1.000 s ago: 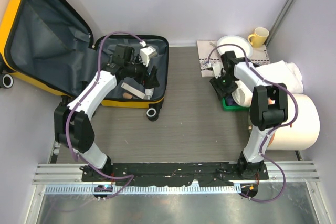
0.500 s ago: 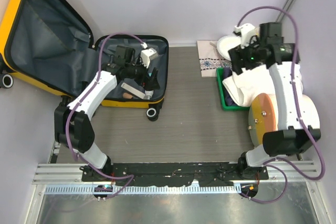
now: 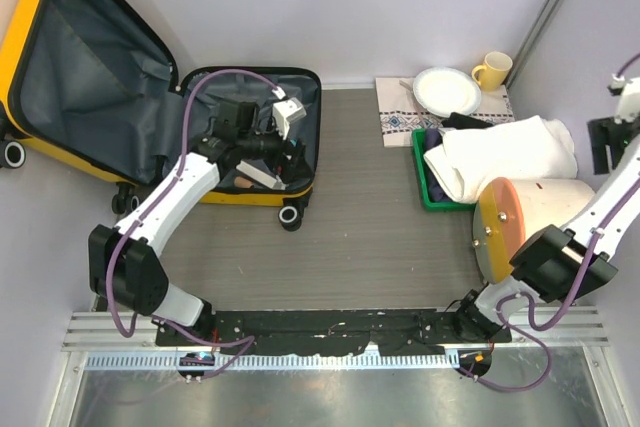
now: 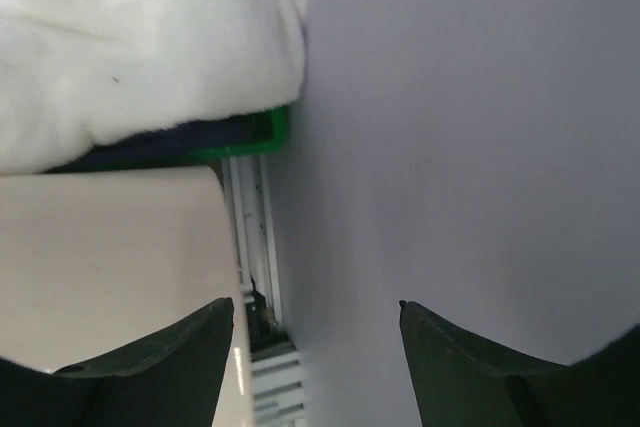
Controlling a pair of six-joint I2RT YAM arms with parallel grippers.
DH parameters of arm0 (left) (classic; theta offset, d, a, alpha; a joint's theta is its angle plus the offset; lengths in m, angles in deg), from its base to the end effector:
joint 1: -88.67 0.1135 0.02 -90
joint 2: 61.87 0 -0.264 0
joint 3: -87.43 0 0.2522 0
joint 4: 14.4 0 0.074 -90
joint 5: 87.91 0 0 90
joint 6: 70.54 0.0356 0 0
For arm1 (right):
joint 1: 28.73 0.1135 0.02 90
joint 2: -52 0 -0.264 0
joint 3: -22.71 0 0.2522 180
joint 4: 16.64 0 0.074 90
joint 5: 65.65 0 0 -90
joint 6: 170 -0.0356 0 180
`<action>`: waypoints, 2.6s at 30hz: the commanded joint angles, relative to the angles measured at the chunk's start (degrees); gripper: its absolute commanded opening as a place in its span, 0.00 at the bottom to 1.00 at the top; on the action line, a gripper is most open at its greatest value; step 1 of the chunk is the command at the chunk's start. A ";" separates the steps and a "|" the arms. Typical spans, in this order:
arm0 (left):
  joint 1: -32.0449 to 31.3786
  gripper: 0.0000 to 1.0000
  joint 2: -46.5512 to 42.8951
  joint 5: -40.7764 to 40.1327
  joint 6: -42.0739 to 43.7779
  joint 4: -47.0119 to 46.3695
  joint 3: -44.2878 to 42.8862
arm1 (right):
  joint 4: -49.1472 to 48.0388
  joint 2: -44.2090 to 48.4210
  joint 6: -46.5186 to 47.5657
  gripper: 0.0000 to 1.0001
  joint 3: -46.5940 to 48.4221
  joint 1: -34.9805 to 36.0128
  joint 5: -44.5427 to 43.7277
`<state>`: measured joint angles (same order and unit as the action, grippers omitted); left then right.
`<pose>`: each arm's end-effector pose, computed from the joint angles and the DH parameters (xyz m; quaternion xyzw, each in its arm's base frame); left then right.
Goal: Open, take out, and arrange the luggage
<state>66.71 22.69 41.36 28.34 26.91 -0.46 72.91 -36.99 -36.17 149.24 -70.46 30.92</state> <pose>0.2947 -0.1431 0.3285 0.3671 0.7768 -0.3471 0.3759 0.2136 -0.1851 0.4449 -0.0359 0.9435 -0.1809 0.2753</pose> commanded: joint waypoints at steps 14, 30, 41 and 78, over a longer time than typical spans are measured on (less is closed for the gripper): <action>-3.36 0.89 0.70 1.34 -2.47 -1.54 -3.65 | 2.42 0.75 33.84 0.39 -17.31 -12.76 1.86; -12.23 0.86 3.95 1.16 -1.68 -0.04 -0.41 | 10.61 14.27 42.82 0.39 -40.43 -10.21 10.13; -24.68 0.82 6.92 0.29 -6.50 -7.48 0.93 | 9.99 14.03 36.16 0.39 -45.72 -5.28 10.13; -39.04 0.78 43.15 -17.03 -33.75 -35.11 -36.87 | 7.44 16.39 55.75 0.71 -54.32 -21.81 -2.88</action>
<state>30.17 63.43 27.50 -5.73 -3.25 -31.43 60.76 -23.57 12.01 98.88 -94.09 27.02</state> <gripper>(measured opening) 0.777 0.711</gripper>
